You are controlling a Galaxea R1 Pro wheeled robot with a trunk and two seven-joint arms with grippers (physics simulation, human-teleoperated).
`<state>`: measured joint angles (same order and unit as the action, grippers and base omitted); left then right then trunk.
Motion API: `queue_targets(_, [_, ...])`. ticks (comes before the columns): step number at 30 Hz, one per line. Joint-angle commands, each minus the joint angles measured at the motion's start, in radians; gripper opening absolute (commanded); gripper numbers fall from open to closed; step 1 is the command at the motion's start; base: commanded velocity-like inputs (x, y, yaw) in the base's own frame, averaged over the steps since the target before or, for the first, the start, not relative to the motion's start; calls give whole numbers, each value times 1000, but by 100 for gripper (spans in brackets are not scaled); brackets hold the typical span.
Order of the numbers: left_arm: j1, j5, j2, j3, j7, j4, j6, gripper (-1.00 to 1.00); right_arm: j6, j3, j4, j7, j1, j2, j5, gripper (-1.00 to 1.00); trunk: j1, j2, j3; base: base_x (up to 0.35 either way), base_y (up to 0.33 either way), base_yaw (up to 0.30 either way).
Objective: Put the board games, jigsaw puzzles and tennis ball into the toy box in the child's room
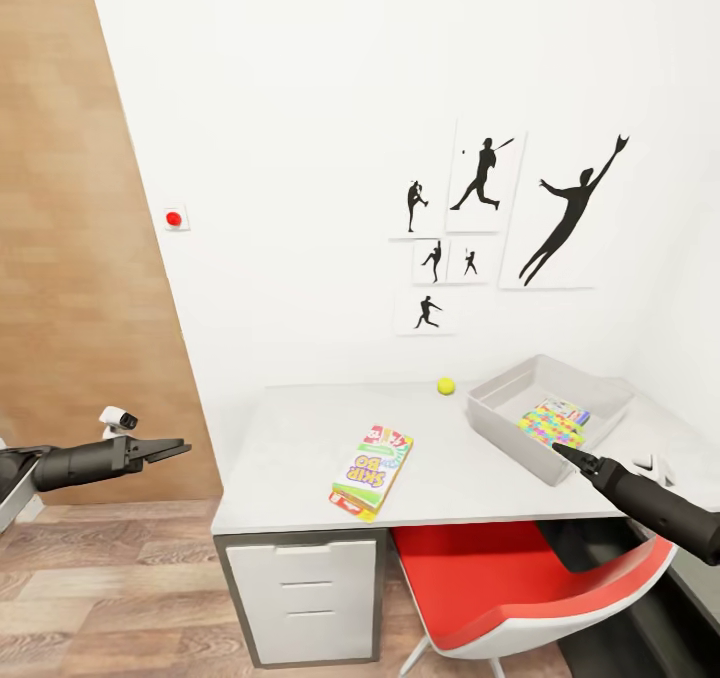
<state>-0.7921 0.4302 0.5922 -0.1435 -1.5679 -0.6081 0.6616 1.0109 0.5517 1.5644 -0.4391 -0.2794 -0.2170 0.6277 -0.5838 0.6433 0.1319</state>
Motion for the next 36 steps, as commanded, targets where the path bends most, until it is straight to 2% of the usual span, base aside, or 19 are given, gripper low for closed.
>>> queue_targets(1, [-1,5,1,-6,-3,1,11,100,5,2,1,-9,-1,-1,-8,100,0,2,2,0,275,6])
queue_targets(7, [-1,5,1,-5,-3,2,10,100,9,0,2,-7,-1,-1,-8,100,0,2,6,0,270,44])
queue_targets(25, [-2,8,0,-5,-3,3,11,100,4,-11,2,5,-2,5,-14,100,0,2,15,0,12,2])
queue_targets(29, [-1,8,-4,-6,-3,2,12,100,12,-23,0,40,-33,-1,-19,100,0,2,15,0,19,0])
queue_targets(32, [-1,7,-6,-7,-3,2,11,100,27,-57,-2,109,-101,-2,-18,100,0,2,15,0,70,0])
queue_targets(34, [-1,7,-8,-7,-3,2,11,100,36,-126,-15,184,-183,-7,-13,100,0,2,15,0,44,0])
queue_targets(35, [-1,7,-8,-7,-3,2,11,100,36,-147,-24,201,-204,-7,-13,100,0,2,15,0,27,0])
queue_targets(36, [-1,7,-9,-7,-3,2,11,100,36,-195,-46,233,-252,-6,-12,100,0,2,15,0,18,0])
